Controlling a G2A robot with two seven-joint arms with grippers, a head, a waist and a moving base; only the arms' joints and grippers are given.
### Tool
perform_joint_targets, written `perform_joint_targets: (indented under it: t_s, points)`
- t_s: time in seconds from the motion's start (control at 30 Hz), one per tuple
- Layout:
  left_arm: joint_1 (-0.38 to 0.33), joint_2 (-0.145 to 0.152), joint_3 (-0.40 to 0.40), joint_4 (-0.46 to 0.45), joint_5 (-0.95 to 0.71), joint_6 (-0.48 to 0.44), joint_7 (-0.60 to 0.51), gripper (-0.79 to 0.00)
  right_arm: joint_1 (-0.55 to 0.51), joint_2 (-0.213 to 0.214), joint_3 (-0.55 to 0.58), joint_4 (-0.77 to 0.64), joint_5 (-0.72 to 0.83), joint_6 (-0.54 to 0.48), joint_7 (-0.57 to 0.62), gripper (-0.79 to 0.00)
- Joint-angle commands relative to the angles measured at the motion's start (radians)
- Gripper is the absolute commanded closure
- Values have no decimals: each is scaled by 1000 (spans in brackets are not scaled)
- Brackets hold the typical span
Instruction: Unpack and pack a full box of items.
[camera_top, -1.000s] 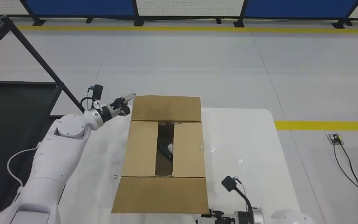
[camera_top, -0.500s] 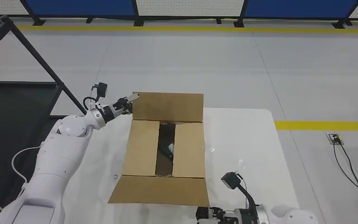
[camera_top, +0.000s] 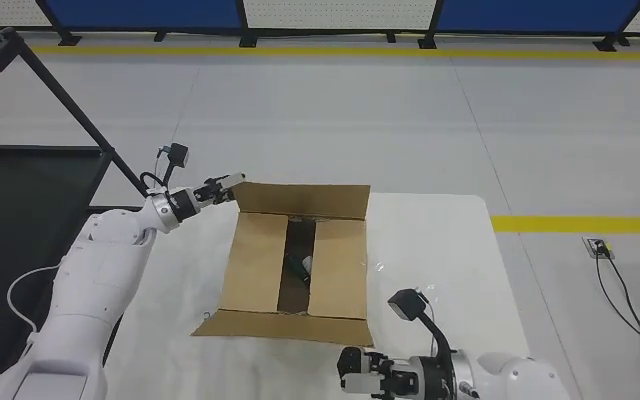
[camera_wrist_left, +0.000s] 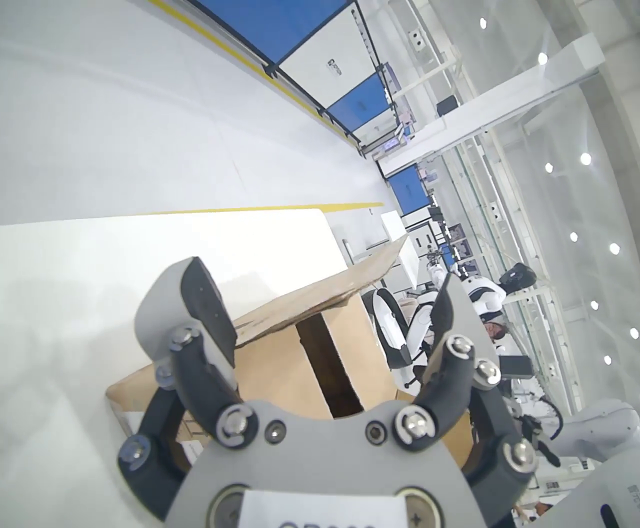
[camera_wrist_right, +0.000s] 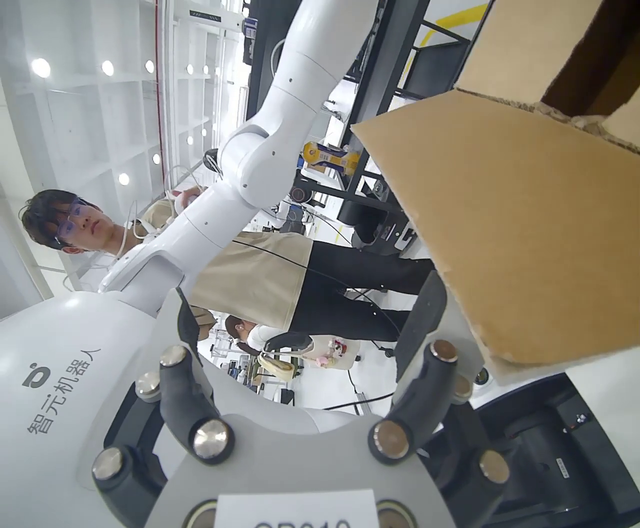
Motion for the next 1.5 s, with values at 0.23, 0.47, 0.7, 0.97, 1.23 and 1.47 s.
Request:
perform_joint_targets:
  t_s: [0.23, 0.47, 0.7, 0.97, 1.23, 1.47]
  points:
    - [79, 46, -43, -198, -9, 25, -106, -785, 72, -3, -47, 6, -51, -11, -183, -785]
    - [155, 83, -77, -349, -3, 65, -146, -785, 110, -5, -102, 16, -144, -37, -282, -785]
    - [210, 106, -106, -449, -2, 88, -169, -785, 14, 35, 45, -69, -165, 26, -28, -785]
    - [247, 120, -94, -540, 4, 134, -215, -785, -145, 68, 220, -29, -158, 92, 64, -785]
    - [233, 115, -45, -529, 4, 158, -239, -785, -77, 73, 80, 66, -150, 72, 131, -785]
    - [227, 114, -22, -520, -7, 159, -240, -785, 29, 63, -42, 87, -34, -2, 89, -785]
